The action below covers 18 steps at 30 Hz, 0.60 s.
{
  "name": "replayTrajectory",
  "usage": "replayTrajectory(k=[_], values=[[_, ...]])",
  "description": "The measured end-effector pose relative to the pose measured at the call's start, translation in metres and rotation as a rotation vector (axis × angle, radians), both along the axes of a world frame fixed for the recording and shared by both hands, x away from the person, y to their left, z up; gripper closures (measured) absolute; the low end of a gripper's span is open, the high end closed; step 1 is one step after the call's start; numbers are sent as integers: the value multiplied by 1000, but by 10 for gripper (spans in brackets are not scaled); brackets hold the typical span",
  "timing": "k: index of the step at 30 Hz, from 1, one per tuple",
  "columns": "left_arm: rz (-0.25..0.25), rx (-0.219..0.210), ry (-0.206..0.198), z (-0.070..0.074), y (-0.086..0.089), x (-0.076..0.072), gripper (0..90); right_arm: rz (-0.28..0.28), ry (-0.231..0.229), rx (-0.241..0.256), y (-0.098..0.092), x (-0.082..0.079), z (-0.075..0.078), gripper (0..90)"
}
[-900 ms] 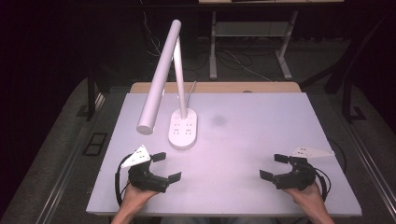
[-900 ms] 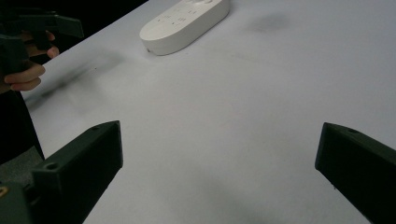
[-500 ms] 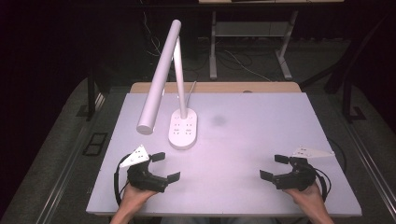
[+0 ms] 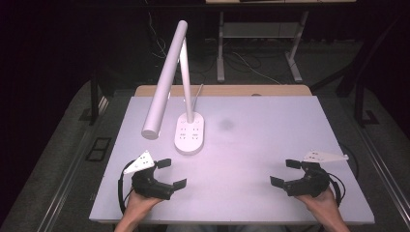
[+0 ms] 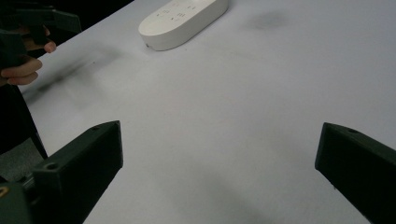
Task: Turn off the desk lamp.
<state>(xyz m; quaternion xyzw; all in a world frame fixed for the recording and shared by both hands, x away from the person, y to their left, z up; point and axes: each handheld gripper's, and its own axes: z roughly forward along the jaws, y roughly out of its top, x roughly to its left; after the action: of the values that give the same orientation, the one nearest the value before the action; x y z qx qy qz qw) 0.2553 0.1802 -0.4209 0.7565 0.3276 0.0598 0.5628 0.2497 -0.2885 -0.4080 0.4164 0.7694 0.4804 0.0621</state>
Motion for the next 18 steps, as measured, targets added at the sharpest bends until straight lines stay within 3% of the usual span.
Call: replayTrajectory(k=[18], values=[[0, 0, 3, 0, 0, -1, 0, 34, 10, 7, 2, 16, 22, 9]])
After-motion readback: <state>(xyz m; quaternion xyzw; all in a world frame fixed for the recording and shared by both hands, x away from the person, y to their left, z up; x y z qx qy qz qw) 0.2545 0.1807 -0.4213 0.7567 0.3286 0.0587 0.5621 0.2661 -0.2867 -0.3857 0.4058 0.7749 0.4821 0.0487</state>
